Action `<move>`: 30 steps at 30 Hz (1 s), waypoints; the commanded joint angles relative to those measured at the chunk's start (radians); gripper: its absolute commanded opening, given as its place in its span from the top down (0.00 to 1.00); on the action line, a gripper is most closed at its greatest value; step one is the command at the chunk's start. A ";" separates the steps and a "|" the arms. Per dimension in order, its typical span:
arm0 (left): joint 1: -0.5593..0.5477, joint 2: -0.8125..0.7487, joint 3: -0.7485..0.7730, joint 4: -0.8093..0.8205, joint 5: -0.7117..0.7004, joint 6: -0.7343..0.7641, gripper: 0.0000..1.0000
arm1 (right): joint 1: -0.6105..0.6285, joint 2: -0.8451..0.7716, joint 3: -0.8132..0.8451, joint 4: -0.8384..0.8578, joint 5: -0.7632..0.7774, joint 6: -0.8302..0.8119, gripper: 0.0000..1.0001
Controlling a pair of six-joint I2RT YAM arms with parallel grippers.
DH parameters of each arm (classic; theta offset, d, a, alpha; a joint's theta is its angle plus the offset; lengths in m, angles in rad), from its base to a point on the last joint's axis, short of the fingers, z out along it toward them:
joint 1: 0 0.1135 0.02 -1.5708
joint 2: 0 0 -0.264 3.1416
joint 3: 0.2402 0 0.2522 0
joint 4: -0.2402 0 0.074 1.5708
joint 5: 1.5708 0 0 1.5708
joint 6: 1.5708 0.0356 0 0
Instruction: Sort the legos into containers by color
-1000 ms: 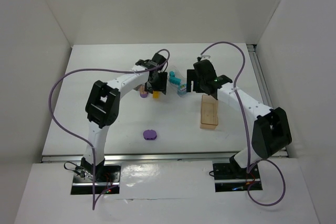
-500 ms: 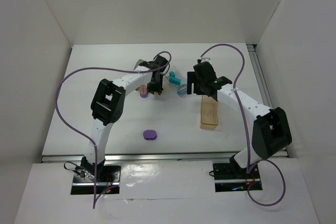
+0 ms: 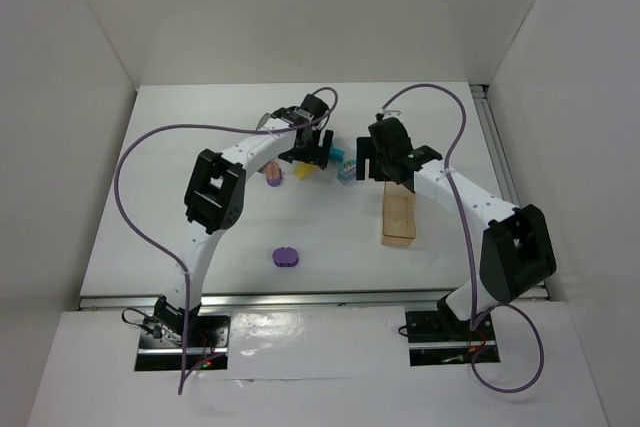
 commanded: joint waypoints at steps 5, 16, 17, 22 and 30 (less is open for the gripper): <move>-0.005 0.042 -0.003 -0.009 0.079 0.107 0.20 | -0.015 -0.057 -0.003 -0.015 0.013 -0.008 0.15; -0.014 -0.020 -0.060 0.002 0.079 0.044 0.82 | -0.015 -0.057 -0.012 -0.015 0.004 -0.008 0.15; -0.014 -0.036 -0.060 -0.007 0.047 0.044 0.85 | -0.015 -0.067 -0.012 -0.015 0.004 -0.008 0.15; 0.041 -0.150 -0.070 -0.021 -0.004 -0.016 0.98 | 0.009 -0.067 -0.012 -0.015 0.039 -0.008 0.15; 0.174 -0.247 -0.109 0.002 -0.025 -0.037 1.00 | 0.051 -0.067 -0.012 -0.024 0.049 -0.008 0.15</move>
